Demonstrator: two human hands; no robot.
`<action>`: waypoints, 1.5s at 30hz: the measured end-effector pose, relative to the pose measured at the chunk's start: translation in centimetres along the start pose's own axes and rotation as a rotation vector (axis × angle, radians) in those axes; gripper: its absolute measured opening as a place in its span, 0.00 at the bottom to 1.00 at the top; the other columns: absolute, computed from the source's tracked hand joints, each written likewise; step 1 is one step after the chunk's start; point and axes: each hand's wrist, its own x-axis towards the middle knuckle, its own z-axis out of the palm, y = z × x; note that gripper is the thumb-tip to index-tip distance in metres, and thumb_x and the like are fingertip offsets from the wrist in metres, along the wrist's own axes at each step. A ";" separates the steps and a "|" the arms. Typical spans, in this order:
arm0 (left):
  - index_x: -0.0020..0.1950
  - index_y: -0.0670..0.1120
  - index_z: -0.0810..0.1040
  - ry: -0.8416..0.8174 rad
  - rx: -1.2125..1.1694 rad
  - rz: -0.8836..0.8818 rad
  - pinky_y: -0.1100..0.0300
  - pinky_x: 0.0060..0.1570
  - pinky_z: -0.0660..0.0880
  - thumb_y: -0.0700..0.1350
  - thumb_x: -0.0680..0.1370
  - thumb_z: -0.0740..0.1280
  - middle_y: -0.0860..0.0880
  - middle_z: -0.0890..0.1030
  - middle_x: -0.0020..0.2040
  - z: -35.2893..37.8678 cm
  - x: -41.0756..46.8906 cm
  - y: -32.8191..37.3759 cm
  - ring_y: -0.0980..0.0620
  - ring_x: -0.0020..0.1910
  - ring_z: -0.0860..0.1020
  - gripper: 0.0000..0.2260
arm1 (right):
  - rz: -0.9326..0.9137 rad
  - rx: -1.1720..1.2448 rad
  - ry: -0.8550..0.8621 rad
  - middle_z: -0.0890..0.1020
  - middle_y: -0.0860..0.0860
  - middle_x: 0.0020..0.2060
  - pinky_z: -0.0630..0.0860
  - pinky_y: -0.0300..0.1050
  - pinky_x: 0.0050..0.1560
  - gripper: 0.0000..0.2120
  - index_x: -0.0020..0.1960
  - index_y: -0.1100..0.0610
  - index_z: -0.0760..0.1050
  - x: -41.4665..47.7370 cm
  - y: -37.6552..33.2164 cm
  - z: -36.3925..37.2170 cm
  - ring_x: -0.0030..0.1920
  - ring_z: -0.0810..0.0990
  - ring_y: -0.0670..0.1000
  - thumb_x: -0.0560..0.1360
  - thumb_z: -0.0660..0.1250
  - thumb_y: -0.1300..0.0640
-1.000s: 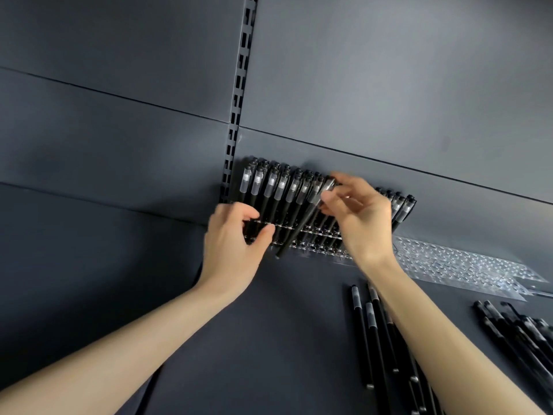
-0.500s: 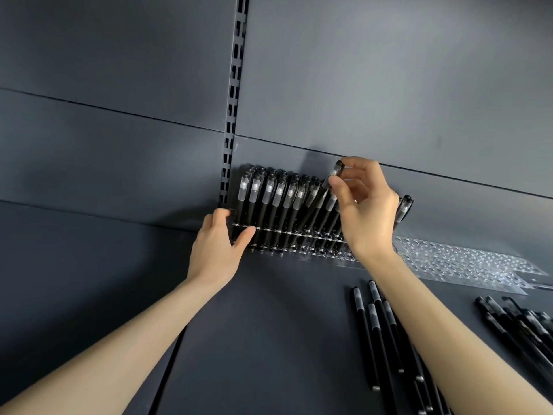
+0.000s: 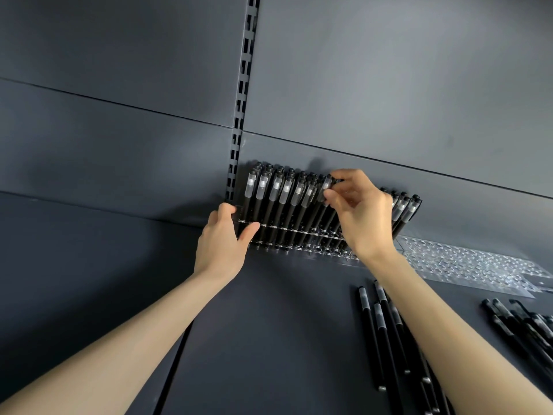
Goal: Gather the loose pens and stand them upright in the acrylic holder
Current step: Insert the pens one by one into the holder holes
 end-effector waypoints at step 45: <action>0.70 0.45 0.63 -0.322 0.350 -0.014 0.57 0.61 0.69 0.55 0.79 0.61 0.48 0.70 0.66 7.2 -17.0 14.2 0.50 0.63 0.71 0.23 | 0.047 -0.303 -0.844 0.57 0.48 0.76 0.48 0.49 0.73 0.22 0.75 0.48 0.59 -11.3 8.3 -12.8 0.76 0.50 0.50 0.82 0.52 0.47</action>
